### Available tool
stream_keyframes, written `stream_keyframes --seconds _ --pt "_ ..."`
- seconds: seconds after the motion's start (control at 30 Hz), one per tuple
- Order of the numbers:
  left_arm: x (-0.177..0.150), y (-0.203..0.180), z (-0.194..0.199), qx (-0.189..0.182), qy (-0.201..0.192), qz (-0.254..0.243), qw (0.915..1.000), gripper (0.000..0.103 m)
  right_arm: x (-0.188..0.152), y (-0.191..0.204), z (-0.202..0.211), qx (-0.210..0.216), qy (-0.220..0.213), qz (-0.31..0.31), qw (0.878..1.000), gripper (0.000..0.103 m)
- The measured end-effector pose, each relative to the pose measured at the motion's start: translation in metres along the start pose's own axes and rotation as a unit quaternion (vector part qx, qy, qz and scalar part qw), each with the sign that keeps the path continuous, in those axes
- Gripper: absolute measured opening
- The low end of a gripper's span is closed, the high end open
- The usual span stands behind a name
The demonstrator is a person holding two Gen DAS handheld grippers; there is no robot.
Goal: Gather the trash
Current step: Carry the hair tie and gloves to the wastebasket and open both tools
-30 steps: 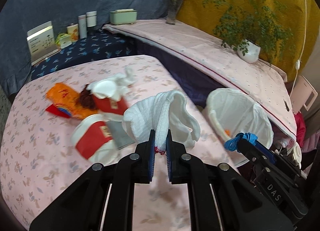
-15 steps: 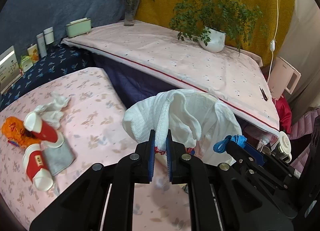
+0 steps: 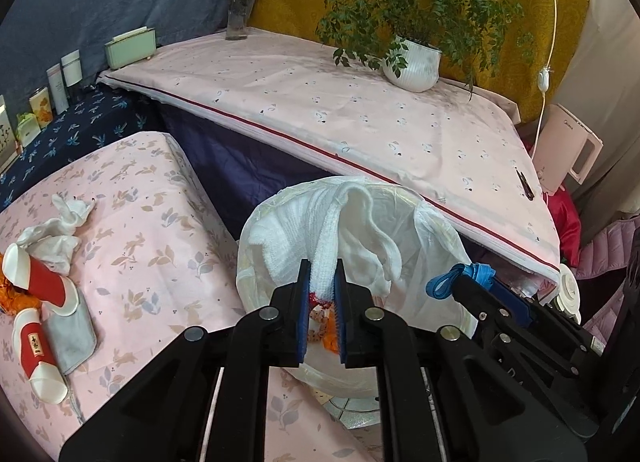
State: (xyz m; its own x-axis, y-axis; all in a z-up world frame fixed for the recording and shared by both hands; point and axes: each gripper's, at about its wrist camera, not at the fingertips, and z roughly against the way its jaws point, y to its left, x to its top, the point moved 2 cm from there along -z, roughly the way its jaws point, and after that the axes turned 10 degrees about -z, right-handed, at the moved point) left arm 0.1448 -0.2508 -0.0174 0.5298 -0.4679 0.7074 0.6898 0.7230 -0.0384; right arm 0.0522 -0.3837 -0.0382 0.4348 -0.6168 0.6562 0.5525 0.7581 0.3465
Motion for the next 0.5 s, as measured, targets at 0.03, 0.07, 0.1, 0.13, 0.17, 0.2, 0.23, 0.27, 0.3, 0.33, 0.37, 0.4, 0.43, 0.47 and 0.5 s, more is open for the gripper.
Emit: stream_keyframes --seconds 0.03,0.07,0.1,0.13,0.17,0.2,0.23,0.27,0.3,0.33,0.37,0.4,0.43,0.47,0.5 --pt "0.0 0.001 -0.002 0.0 0.0 0.003 1.0 0.011 0.001 0.001 -0.002 0.001 0.002 -0.001 1.0 0.025" --pt "0.0 0.002 -0.003 0.002 0.001 0.005 1.0 0.012 0.003 0.001 -0.005 0.001 0.003 -0.002 1.0 0.025" --pt "0.0 0.005 -0.004 0.004 0.002 0.009 0.9999 0.018 0.003 0.002 -0.006 0.0 0.001 -0.003 1.0 0.025" --pt "0.0 0.006 -0.005 0.005 0.001 0.012 0.9999 0.024 0.004 0.003 -0.007 0.0 0.002 -0.004 1.0 0.026" --pt "0.0 0.008 -0.005 0.009 0.001 0.015 0.9999 0.029 0.005 0.004 -0.009 0.001 0.003 -0.004 1.0 0.027" --pt "0.0 0.01 -0.004 0.011 -0.001 0.016 0.9998 0.031 0.006 0.006 -0.01 0.001 0.002 -0.003 1.0 0.031" --pt "0.0 0.012 -0.003 0.015 -0.003 0.017 0.9997 0.035 0.006 0.008 -0.01 0.0 0.002 0.0 1.0 0.034" --pt "0.001 0.013 -0.002 0.019 -0.004 0.017 0.9997 0.038 0.006 0.01 -0.011 -0.001 0.001 0.003 1.0 0.035" --pt "0.0 0.015 -0.001 0.024 -0.006 0.018 0.9995 0.043 0.006 0.012 -0.011 -0.002 0.0 0.006 1.0 0.037" --pt "0.0 0.018 0.0 0.029 -0.008 0.021 0.9993 0.046 0.006 0.014 -0.011 -0.002 0.0 0.008 1.0 0.038" --pt "-0.001 0.021 0.001 0.032 -0.008 0.024 0.9991 0.047 0.006 0.016 -0.01 -0.001 0.0 0.01 1.0 0.039" --pt "-0.002 0.024 0.002 0.034 -0.008 0.029 0.9989 0.047 0.006 0.018 -0.01 0.0 -0.001 0.012 1.0 0.04" --pt "-0.004 0.027 0.003 0.035 -0.007 0.034 0.9988 0.047 0.006 0.019 -0.009 0.0 -0.002 0.014 1.0 0.042" --pt "-0.005 0.029 0.004 0.037 -0.007 0.037 0.9986 0.047 0.006 0.021 -0.008 0.001 -0.003 0.015 1.0 0.042" --pt "-0.006 0.031 0.005 0.039 -0.008 0.039 0.9984 0.048 0.005 0.023 -0.007 0.002 -0.003 0.017 1.0 0.043"
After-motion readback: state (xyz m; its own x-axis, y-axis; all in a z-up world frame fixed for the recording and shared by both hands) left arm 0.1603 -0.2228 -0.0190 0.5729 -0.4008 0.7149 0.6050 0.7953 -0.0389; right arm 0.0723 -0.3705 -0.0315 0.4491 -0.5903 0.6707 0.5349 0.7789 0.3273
